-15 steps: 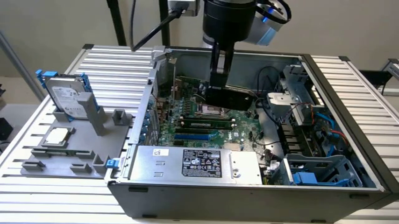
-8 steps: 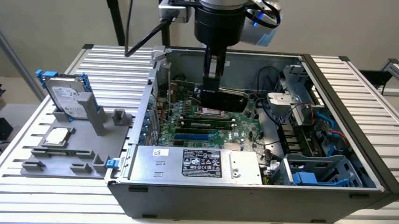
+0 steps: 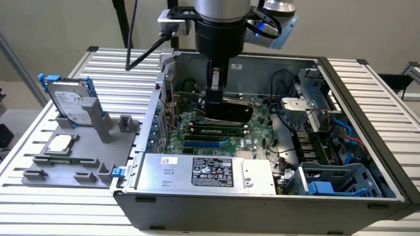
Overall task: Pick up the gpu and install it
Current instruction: 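Insert the gpu into the slot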
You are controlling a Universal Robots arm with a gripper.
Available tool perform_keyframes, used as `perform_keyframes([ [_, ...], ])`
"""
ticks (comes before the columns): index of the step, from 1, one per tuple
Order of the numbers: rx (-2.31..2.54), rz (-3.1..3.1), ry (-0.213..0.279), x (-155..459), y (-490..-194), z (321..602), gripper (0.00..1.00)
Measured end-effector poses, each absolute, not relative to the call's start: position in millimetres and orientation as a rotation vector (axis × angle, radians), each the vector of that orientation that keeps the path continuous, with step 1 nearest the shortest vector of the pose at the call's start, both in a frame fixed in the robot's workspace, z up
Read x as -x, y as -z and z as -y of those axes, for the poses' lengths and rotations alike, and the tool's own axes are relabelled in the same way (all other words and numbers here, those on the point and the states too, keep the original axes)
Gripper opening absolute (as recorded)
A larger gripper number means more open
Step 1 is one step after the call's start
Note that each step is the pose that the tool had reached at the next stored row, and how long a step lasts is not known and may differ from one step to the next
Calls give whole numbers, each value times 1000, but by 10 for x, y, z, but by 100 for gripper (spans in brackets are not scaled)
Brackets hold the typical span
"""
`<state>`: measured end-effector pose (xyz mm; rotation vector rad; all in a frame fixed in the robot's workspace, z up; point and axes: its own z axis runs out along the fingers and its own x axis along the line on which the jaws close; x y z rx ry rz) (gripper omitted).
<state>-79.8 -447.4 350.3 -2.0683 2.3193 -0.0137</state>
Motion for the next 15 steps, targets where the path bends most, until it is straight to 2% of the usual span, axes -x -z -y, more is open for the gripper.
perform_keyframes([
  [15, 2145, -2239, 8, 847, -3230, 4493, 26],
])
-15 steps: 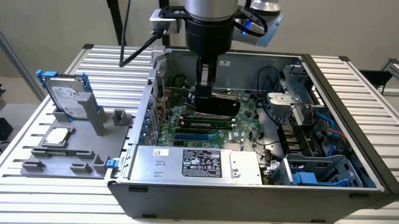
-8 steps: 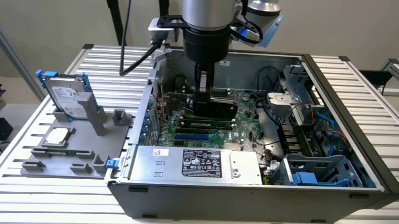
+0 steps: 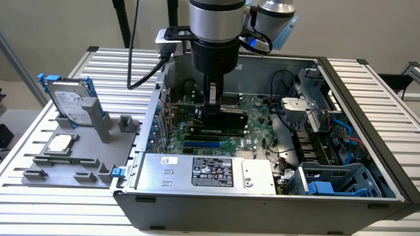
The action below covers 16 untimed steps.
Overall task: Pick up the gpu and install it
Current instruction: 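Insert the gpu into the slot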
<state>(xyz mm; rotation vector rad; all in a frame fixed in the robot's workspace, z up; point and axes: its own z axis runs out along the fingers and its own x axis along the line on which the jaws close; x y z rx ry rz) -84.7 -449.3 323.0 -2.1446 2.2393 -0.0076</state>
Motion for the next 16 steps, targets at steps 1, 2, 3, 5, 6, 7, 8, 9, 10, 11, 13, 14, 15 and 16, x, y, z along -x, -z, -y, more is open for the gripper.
perform_keyframes([
  [1, 2148, -2235, 7, 849, -3211, 4494, 26],
  [2, 2152, -2231, 6, 851, -3193, 4495, 26],
  [3, 2155, -2226, 5, 853, -3175, 4496, 26],
  [5, 2161, -2218, 2, 855, -3139, 4499, 26],
  [6, 2162, -2215, 0, 858, -3121, 4500, 26],
  [7, 2163, -2212, -2, 861, -3102, 4501, 26],
  [8, 2164, -2209, -5, 862, -3085, 4504, 26],
  [9, 2165, -2206, -8, 865, -3067, 4506, 26],
  [10, 2166, -2204, -10, 869, -3050, 4507, 26],
  [11, 2166, -2202, -11, 875, -3030, 4507, 26],
  [13, 2165, -2202, -12, 885, -2994, 4507, 26],
  [14, 2165, -2201, -11, 889, -2980, 4507, 26],
  [15, 2165, -2201, -11, 890, -2972, 4507, 26],
  [16, 2165, -2201, -11, 890, -2972, 4508, 26],
])
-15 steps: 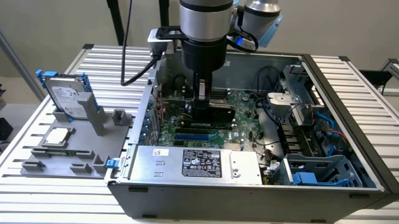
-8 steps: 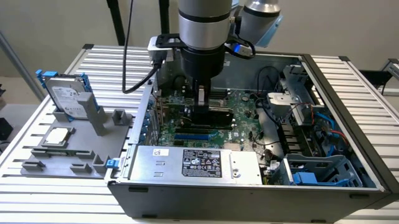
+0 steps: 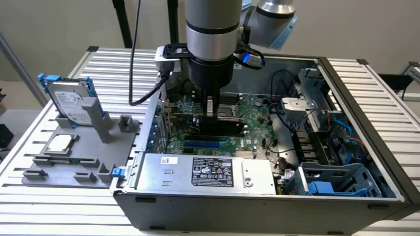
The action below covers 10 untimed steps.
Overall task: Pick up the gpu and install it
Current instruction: 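Insert the gpu into the slot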
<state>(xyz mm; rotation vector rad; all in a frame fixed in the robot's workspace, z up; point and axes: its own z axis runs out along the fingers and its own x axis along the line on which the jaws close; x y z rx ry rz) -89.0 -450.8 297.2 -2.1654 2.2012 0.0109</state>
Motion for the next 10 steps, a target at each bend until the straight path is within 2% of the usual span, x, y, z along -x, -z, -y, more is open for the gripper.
perform_keyframes([
  [10, 2165, -2201, -11, 895, -2955, 4507, 26],
])
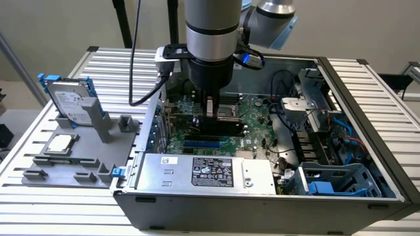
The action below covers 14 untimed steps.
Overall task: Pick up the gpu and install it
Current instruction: 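Insert the gpu into the slot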
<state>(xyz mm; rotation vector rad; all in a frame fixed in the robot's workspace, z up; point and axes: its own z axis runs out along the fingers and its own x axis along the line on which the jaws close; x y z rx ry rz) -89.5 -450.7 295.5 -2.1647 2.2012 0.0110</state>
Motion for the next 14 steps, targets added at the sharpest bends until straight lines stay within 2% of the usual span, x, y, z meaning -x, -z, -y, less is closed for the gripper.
perform_keyframes([
  [14, 2159, -2207, -11, 989, -2771, 4506, 26],
])
